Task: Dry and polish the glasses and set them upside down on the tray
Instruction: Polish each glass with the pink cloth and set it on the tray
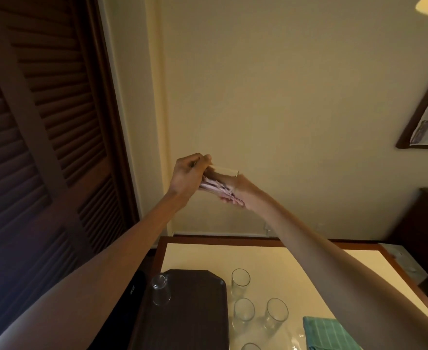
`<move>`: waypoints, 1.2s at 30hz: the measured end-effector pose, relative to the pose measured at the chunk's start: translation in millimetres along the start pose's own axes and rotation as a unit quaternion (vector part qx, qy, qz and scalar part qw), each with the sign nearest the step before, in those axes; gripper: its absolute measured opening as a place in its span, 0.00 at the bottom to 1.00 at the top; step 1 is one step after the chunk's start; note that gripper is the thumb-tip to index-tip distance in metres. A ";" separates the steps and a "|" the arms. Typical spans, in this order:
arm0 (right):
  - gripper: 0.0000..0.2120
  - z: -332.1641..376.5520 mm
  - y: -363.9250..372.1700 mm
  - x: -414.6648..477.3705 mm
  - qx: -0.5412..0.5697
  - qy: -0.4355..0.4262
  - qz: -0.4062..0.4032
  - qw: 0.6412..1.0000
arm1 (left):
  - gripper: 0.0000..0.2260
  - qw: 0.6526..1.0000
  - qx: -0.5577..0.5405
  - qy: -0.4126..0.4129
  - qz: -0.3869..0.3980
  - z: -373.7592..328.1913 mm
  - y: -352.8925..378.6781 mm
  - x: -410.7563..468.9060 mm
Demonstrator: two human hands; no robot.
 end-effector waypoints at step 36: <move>0.08 2.0 0.9 -10.9 -0.123 -0.069 -0.123 0.982 | 0.13 0.985 -0.096 -0.128 0.066 15.5 -7.5 -15.9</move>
Point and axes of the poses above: each hand's wrist, its own x-axis towards the middle knuckle, its own y-axis out of the palm, z = x × y, the point moved 3 cm from there along x, towards the middle knuckle, and after that the axes turned 3 degrees about z, right-handed, at the moved point
